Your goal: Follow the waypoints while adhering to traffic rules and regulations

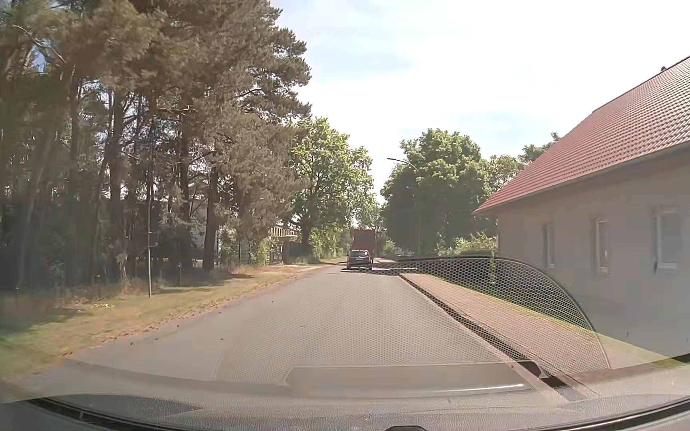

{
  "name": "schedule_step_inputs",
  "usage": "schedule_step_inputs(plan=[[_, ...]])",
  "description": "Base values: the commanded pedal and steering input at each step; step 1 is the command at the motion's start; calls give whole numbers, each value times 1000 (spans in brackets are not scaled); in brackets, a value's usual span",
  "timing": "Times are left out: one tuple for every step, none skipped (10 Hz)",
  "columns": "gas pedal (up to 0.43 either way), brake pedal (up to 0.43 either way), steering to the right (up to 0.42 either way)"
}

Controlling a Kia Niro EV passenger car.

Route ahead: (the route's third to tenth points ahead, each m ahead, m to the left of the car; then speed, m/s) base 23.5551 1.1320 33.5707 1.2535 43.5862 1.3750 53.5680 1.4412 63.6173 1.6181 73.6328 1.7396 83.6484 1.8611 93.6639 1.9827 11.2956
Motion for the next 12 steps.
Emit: schedule_step_inputs(plan=[[130,0,1],[130,0,0],[110,0,0],[87,0,-1],[87,0,-3],[87,0,-3],[87,0,-3],[87,0,-3],[87,0,-3],[87,0,-3],[79,0,-3],[67,0,-3]])
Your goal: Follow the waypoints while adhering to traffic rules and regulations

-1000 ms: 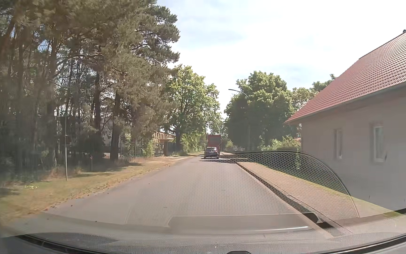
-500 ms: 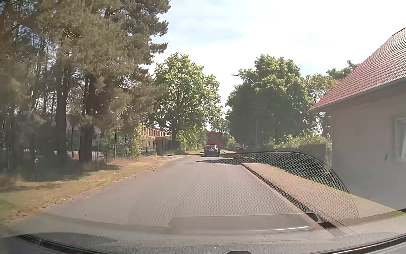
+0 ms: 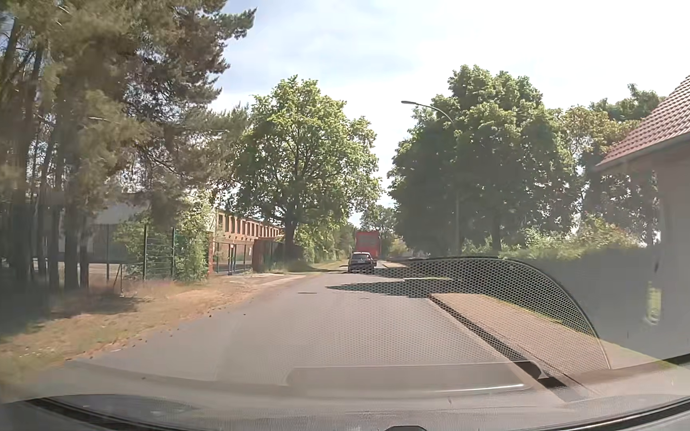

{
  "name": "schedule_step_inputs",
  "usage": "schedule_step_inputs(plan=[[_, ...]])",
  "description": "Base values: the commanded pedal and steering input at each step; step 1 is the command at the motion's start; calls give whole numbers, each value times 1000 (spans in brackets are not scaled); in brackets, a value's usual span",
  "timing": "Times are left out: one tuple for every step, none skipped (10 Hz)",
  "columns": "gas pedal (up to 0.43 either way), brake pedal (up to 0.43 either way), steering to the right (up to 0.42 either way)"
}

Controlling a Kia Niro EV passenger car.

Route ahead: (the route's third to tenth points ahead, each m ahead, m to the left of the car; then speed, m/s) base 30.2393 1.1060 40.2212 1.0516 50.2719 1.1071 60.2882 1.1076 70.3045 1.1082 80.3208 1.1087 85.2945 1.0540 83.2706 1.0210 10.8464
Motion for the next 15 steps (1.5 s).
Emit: schedule_step_inputs(plan=[[47,0,-3],[47,0,-3],[47,0,0],[39,0,0],[28,0,0],[28,0,0],[28,0,0],[8,0,0],[0,0,0],[0,0,0],[0,0,0],[0,0,0],[0,0,0],[0,0,0],[0,0,0]])
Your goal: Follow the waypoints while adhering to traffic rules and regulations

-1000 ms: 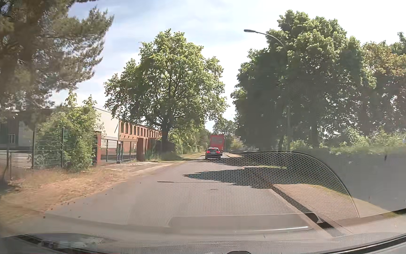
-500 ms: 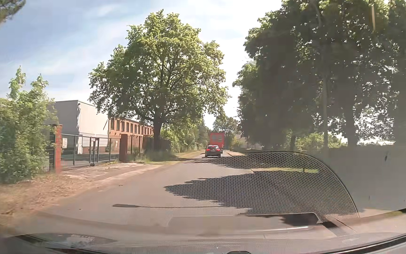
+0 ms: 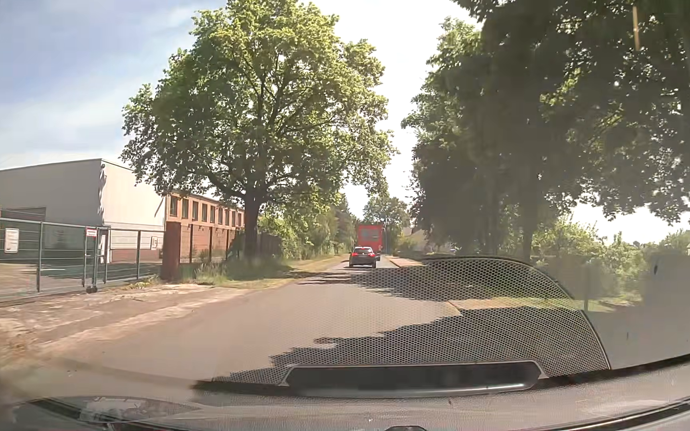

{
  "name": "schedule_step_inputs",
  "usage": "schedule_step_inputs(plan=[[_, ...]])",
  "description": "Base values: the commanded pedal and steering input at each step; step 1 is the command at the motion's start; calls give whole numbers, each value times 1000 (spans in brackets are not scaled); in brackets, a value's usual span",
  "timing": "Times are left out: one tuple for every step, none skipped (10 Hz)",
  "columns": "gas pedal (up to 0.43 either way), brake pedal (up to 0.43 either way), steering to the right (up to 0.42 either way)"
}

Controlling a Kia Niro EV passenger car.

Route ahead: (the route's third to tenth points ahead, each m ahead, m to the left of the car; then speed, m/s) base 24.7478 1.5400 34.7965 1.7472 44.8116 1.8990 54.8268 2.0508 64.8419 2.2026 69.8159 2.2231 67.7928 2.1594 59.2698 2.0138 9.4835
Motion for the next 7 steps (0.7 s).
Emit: schedule_step_inputs(plan=[[0,0,2],[0,0,3],[0,0,3],[0,0,3],[0,0,3],[0,0,2],[8,0,2]])
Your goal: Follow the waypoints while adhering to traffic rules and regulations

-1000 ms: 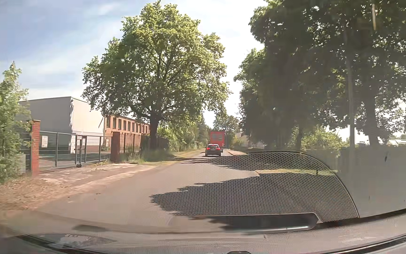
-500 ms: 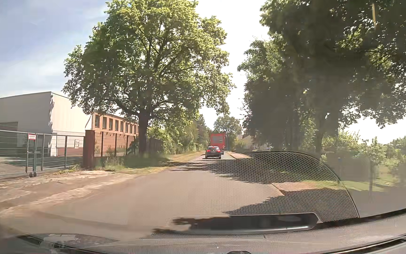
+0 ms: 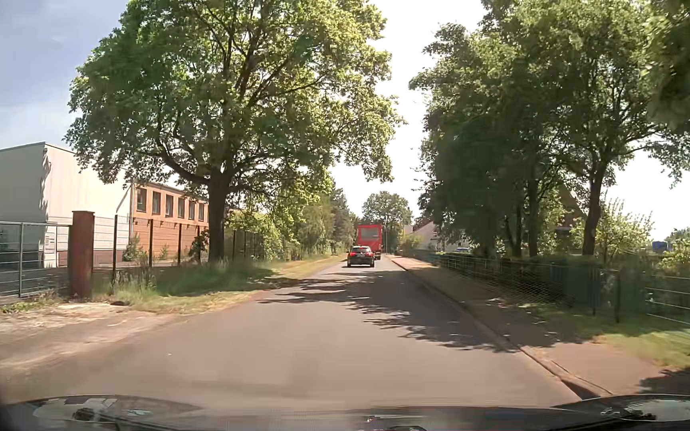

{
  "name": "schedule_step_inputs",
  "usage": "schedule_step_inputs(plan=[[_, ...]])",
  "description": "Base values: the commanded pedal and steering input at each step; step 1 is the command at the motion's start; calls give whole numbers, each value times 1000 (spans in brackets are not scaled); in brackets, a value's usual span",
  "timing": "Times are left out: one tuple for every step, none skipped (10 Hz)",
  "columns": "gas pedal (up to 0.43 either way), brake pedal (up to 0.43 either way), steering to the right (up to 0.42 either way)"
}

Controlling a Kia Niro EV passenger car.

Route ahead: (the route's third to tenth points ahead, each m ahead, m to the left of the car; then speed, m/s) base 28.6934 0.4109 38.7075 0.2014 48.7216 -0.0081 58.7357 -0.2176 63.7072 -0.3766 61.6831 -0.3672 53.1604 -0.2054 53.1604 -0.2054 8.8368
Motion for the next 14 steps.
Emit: schedule_step_inputs(plan=[[20,0,3],[20,0,2],[20,0,3],[20,0,3],[20,0,2],[28,0,2],[28,0,2],[28,0,3],[28,0,2],[28,0,3],[28,0,2],[28,0,3],[0,0,3],[0,0,3]])
